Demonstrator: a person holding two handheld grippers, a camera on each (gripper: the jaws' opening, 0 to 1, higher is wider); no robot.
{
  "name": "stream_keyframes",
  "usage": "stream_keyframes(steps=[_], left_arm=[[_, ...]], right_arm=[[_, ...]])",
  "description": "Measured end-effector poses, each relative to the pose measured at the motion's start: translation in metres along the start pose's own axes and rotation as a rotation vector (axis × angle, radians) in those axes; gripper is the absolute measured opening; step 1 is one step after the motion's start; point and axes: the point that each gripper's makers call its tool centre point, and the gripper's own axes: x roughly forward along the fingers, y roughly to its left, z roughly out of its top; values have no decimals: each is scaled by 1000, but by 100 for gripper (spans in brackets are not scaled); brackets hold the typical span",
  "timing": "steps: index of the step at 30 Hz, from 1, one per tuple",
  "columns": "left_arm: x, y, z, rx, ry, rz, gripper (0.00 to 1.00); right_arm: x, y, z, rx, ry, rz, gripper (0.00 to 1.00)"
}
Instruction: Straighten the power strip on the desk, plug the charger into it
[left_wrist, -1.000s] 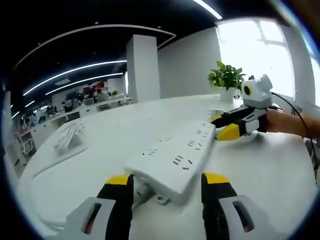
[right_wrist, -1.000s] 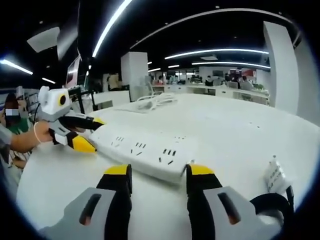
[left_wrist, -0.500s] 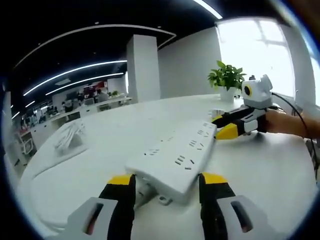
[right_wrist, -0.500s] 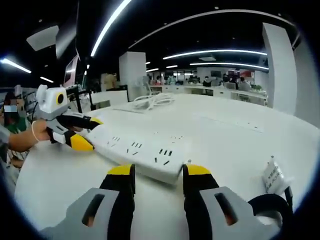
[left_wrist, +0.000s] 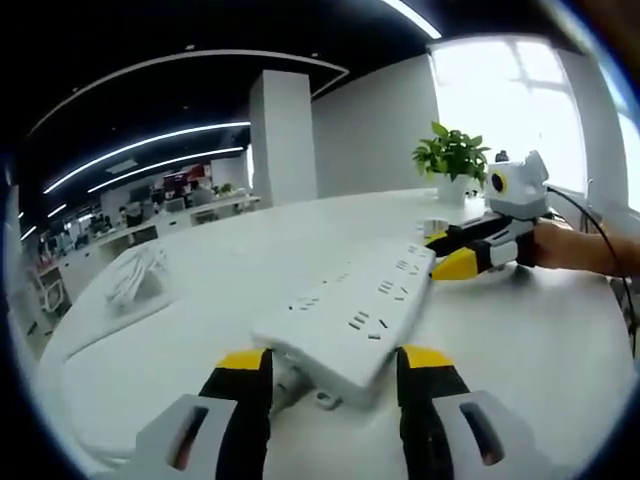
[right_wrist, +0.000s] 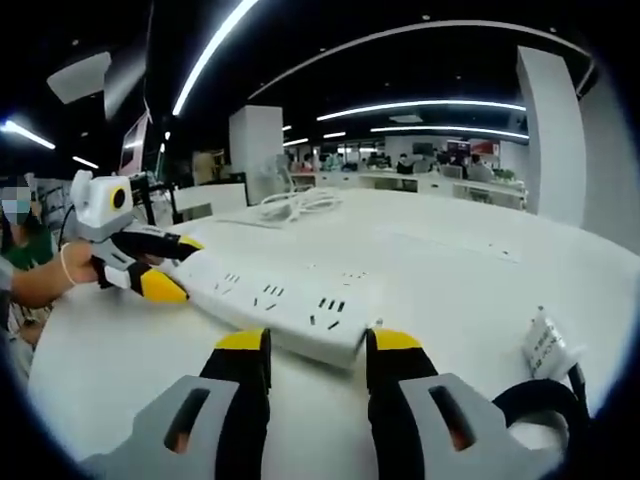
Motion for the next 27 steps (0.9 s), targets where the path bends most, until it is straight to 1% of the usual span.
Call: stream_keyframes(steps=[14,27], left_arm=[[4,4,2,5,-5,-35,47],[8,7,4,15,-6,-53,44]], right_arm=[[-2,-3,0,10,2,-41,36],[-7,-6,-1,33,-6,-72,32]])
